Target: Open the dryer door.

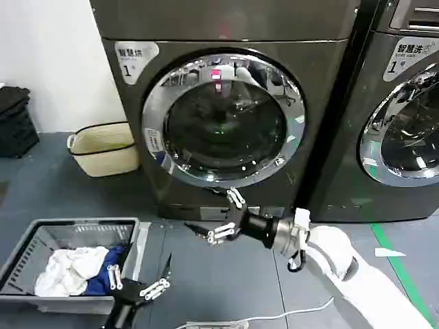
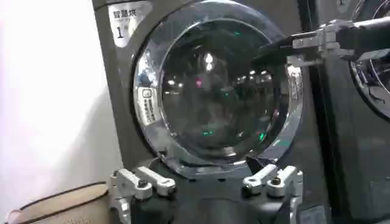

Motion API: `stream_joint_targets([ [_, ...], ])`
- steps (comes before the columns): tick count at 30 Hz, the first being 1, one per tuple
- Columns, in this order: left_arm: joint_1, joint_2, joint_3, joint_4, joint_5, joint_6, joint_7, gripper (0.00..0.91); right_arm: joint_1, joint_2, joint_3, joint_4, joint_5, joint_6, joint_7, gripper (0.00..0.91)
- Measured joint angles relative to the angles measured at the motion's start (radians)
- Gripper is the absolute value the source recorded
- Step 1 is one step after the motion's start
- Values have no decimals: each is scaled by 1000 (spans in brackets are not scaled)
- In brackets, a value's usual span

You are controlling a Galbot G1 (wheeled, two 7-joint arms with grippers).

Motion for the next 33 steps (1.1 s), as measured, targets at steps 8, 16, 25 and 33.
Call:
stream_joint_targets([
  [8, 1, -1, -1, -1, 0, 0, 0, 907, 86, 22, -66, -68, 4, 1, 21, 907],
  [16, -2, -2, -1, -1, 0, 2, 0, 907, 193, 64, -136, -174, 4, 12, 46, 907],
  [25, -1, -4, -3, -3, -1, 2, 0, 907, 300, 105, -200, -293, -1, 29, 44, 907],
  [33, -2, -6, -5, -3, -1, 2, 0, 907, 365, 131, -250, -370, -1, 54, 79, 907],
])
